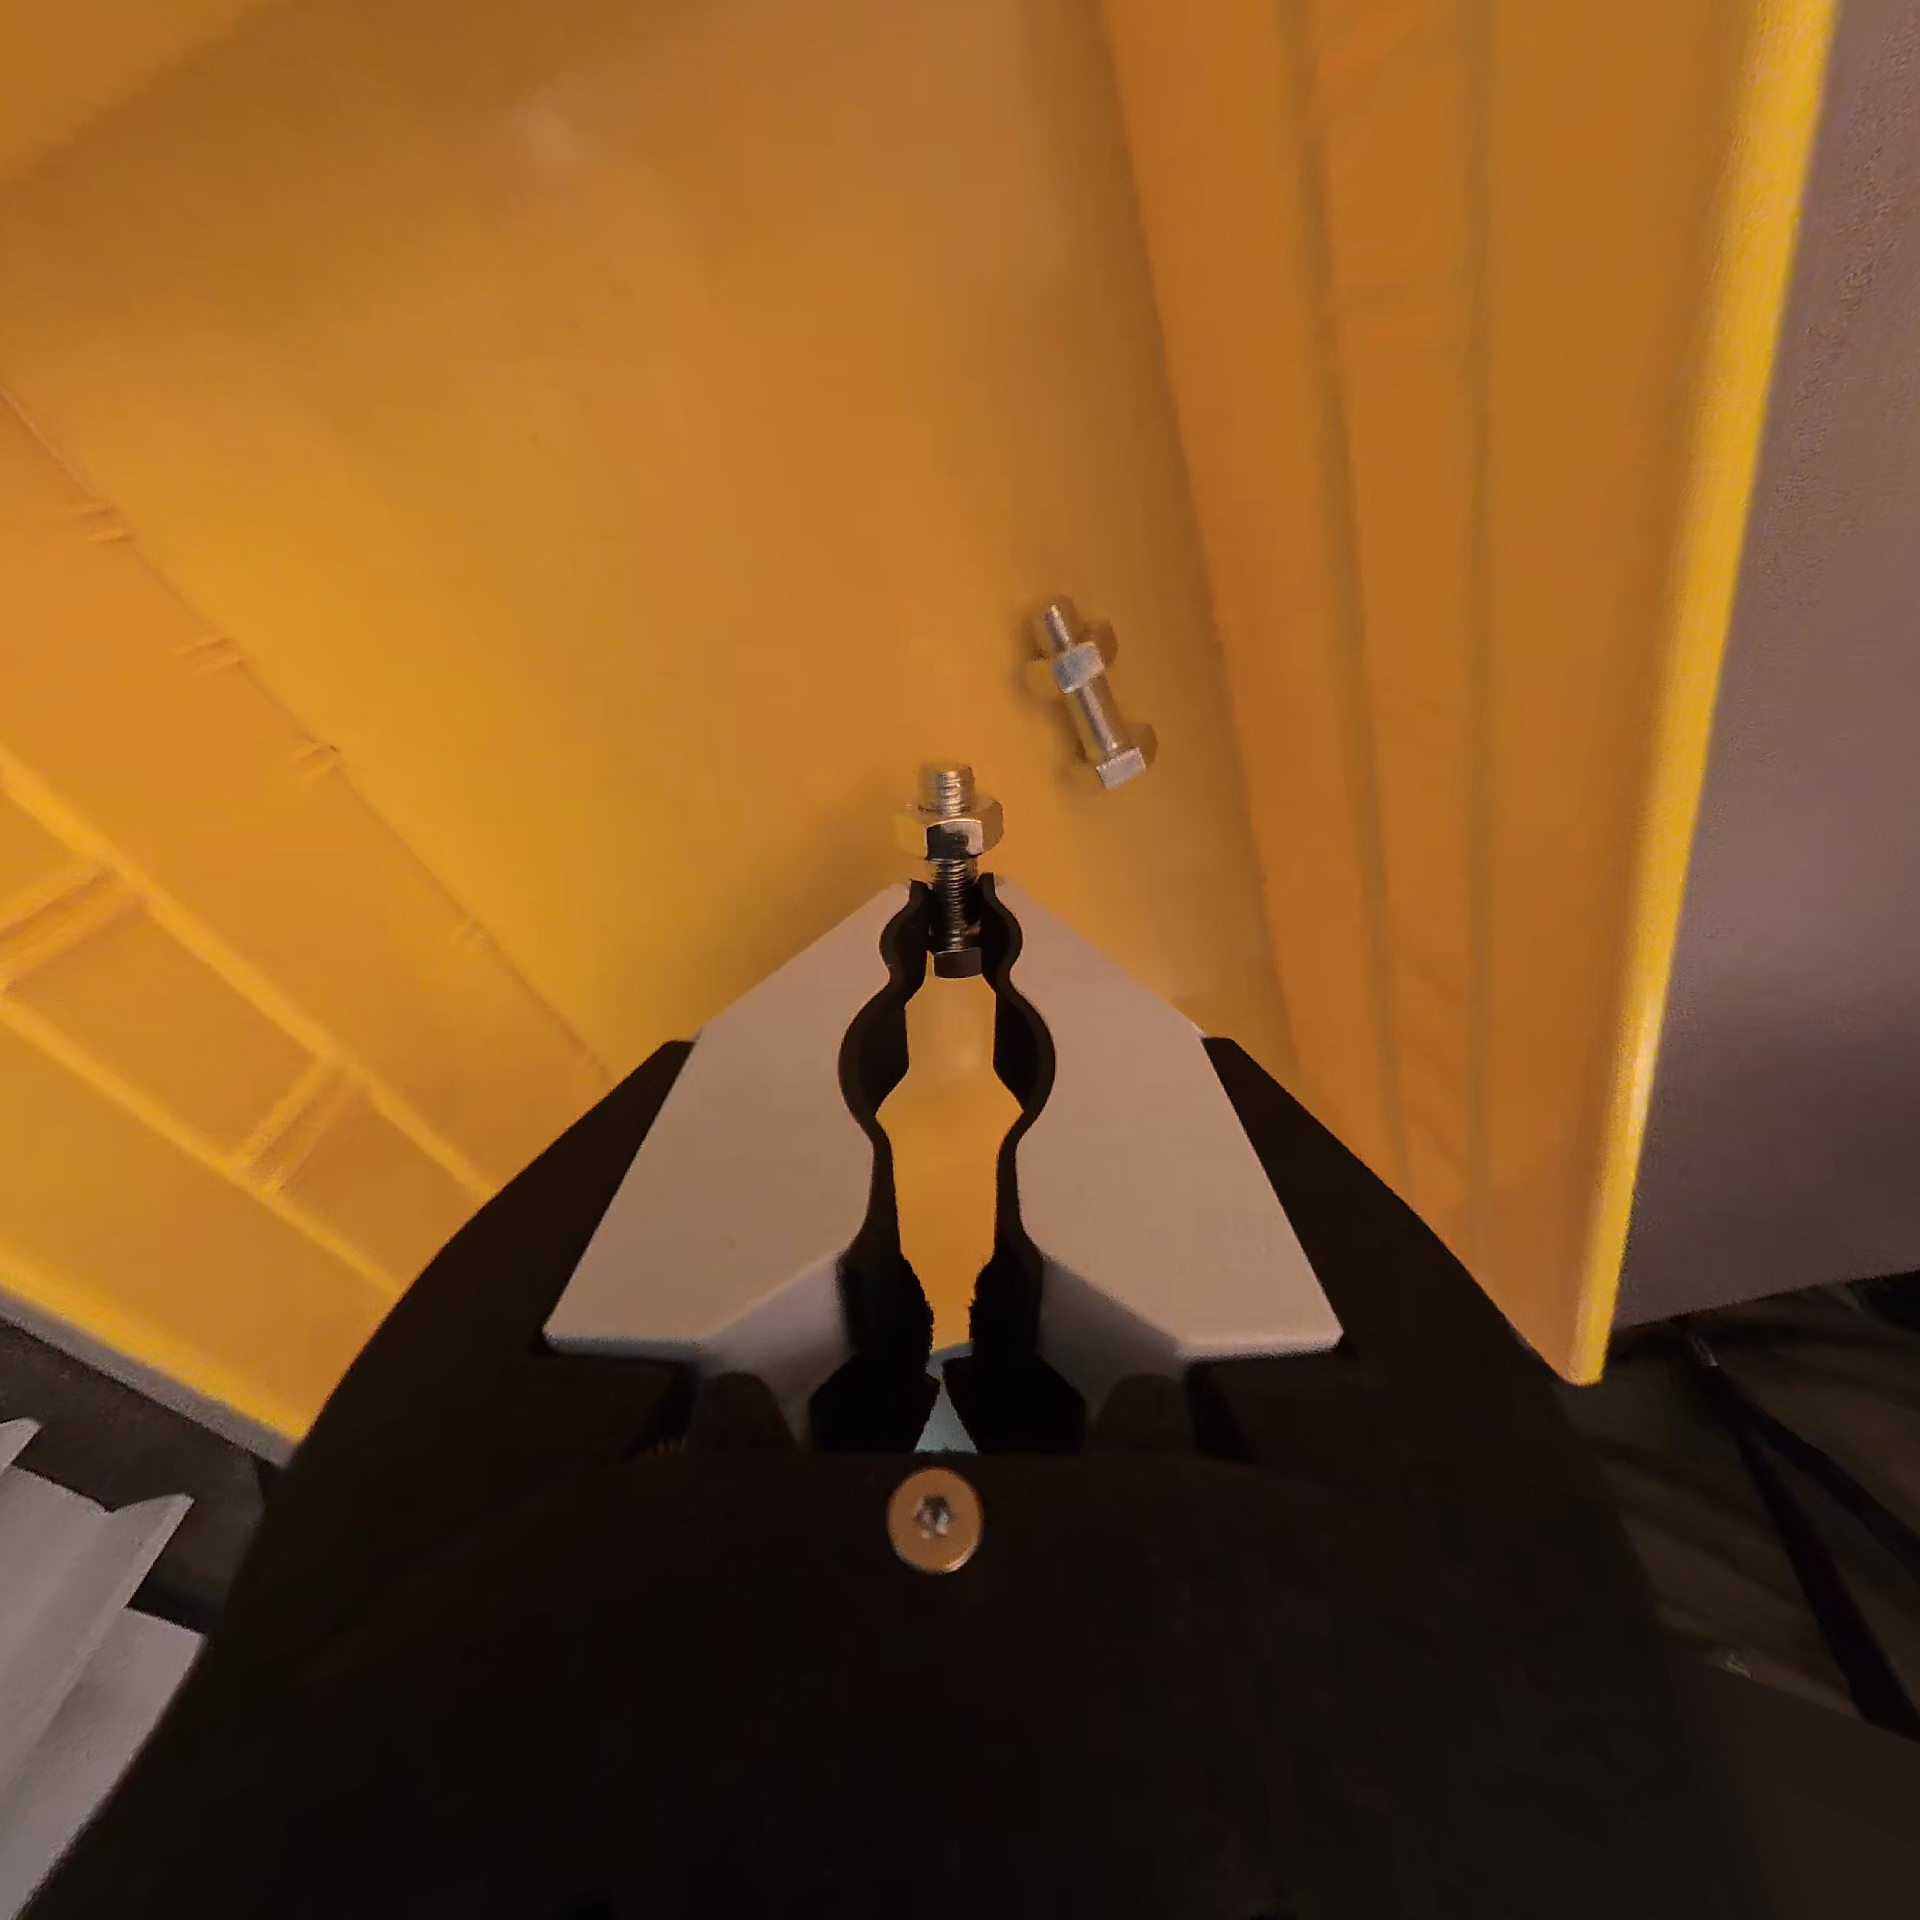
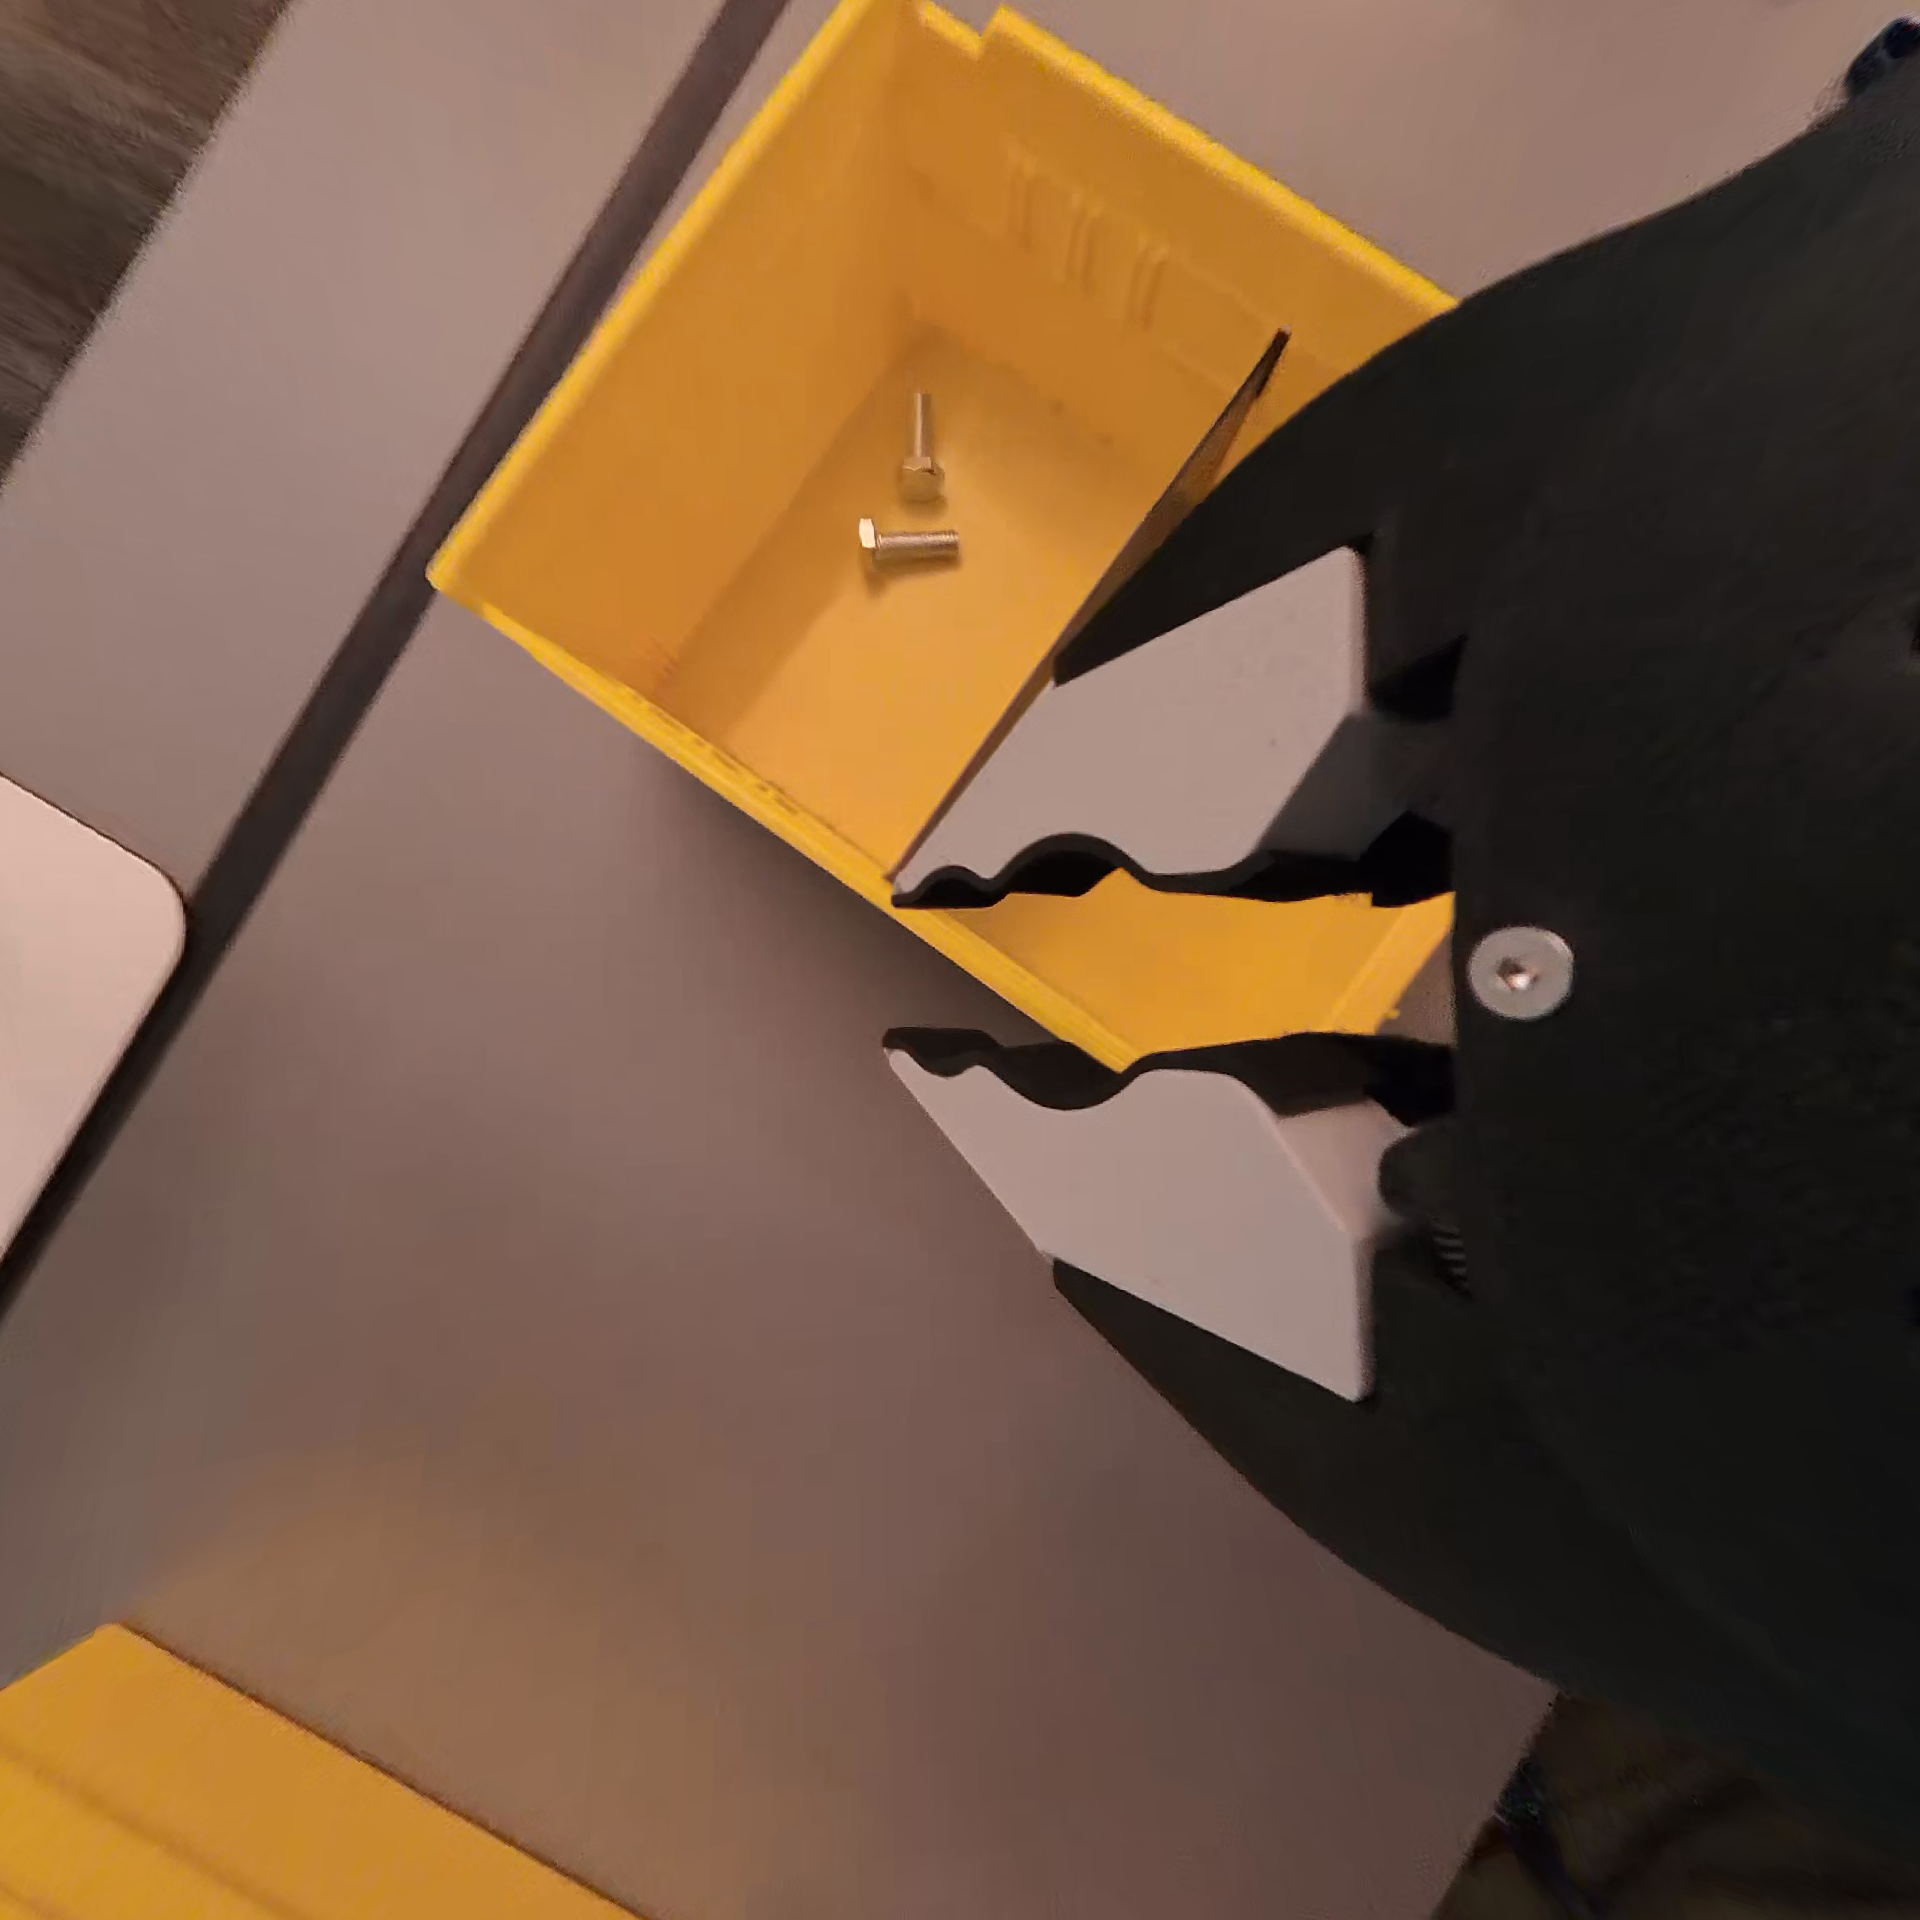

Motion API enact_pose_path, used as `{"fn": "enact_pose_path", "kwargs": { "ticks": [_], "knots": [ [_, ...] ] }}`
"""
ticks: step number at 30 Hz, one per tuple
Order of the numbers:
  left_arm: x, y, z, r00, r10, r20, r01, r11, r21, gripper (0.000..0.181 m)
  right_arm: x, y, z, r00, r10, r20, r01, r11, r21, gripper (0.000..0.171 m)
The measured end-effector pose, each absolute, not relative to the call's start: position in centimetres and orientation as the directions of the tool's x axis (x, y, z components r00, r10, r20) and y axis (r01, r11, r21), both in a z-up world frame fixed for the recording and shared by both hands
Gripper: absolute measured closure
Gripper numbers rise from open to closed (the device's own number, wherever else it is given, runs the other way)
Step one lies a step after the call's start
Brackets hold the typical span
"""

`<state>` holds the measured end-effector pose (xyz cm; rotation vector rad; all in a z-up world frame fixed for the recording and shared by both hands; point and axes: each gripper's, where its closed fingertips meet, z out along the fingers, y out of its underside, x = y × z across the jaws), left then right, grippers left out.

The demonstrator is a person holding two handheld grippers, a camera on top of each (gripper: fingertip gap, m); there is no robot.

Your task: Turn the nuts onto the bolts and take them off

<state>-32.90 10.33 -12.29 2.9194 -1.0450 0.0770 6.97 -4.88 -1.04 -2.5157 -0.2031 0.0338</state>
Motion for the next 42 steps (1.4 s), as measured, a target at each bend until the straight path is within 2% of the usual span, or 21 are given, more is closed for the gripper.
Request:
{"fn": "enact_pose_path", "kwargs": {
  "ticks": [1,5,9,14,22,27,32,37,42],
  "knots": [
    [-32.9,10.2,-11.9,0.77,-0.636,0.054,-0.638,-0.77,0.013,0.175,6.6,-5.0,-1.3,0.986,0.165,0.001,0.136,-0.813,-0.566,0.15],
    [-32.8,9.4,-10.5,0.762,-0.646,0.039,-0.646,-0.763,-0.021,0.175,4.8,-5.5,-1.6,0.966,0.256,-0.042,0.195,-0.823,-0.534,0.153],
    [-32.4,8.5,-9.5,0.738,-0.674,0.028,-0.672,-0.739,-0.046,0.175,0.6,-6.7,-0.6,0.877,0.474,-0.08,0.35,-0.743,-0.57,0.16],
    [-31.9,7.9,-9.1,0.712,-0.701,0.024,-0.7,-0.713,-0.053,0.174,-4.7,-9.7,0.0,0.687,0.714,-0.135,0.52,-0.612,-0.596,0.161],
    [-31.4,7.5,-7.9,0.692,-0.722,0.004,-0.719,-0.689,-0.096,0.174,-4.3,-10.6,-2.4,0.695,0.702,-0.156,0.57,-0.671,-0.475,0.161],
    [-28.2,6.5,-5.2,0.595,-0.803,0.039,-0.771,-0.584,-0.255,0.174,-3.9,-10.7,-3.0,0.712,0.676,-0.189,0.556,-0.708,-0.435,0.161],
    [-22.2,2.6,-1.1,0.332,-0.934,0.133,-0.796,-0.353,-0.492,0.174,-3.4,-10.7,-2.8,0.727,0.666,-0.17,0.55,-0.712,-0.436,0.161],
    [-17.2,-2.7,3.3,0.015,-0.966,0.257,-0.687,-0.196,-0.7,0.174,-4.4,-10.6,-1.5,0.708,0.677,-0.203,0.52,-0.694,-0.498,0.161],
    [-15.7,-5.8,6.5,-0.192,-0.887,0.421,-0.58,-0.243,-0.777,0.174,-6.4,-10.1,1.9,0.642,0.716,-0.273,0.431,-0.632,-0.644,0.16]
  ]
}}
